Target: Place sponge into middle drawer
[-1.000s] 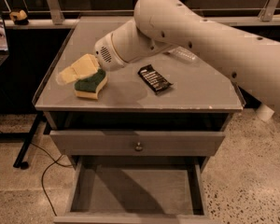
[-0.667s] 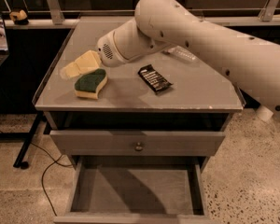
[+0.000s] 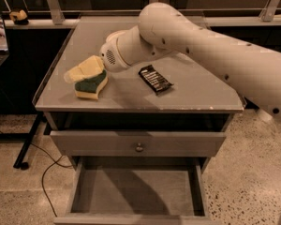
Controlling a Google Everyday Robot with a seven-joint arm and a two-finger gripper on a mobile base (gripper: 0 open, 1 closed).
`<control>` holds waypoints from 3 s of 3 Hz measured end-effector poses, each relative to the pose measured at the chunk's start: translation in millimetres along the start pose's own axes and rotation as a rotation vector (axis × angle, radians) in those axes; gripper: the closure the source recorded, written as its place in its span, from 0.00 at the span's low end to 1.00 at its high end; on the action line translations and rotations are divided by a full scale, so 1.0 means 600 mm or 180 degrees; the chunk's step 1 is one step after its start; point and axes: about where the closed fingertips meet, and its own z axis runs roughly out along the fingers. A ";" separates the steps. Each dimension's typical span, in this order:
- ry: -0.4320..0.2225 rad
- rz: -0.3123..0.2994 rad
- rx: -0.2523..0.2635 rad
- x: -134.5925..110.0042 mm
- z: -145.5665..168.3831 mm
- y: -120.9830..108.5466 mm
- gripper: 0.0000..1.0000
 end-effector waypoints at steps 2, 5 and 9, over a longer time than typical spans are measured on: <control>-0.0077 0.0106 0.0101 0.025 0.003 -0.006 0.00; 0.0046 -0.0181 0.0667 0.040 0.017 0.018 0.00; 0.0150 -0.0076 0.0557 0.063 0.042 -0.009 0.00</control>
Offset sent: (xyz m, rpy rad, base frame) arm -0.0056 -0.0134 -0.0191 0.0064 -0.0149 -0.0925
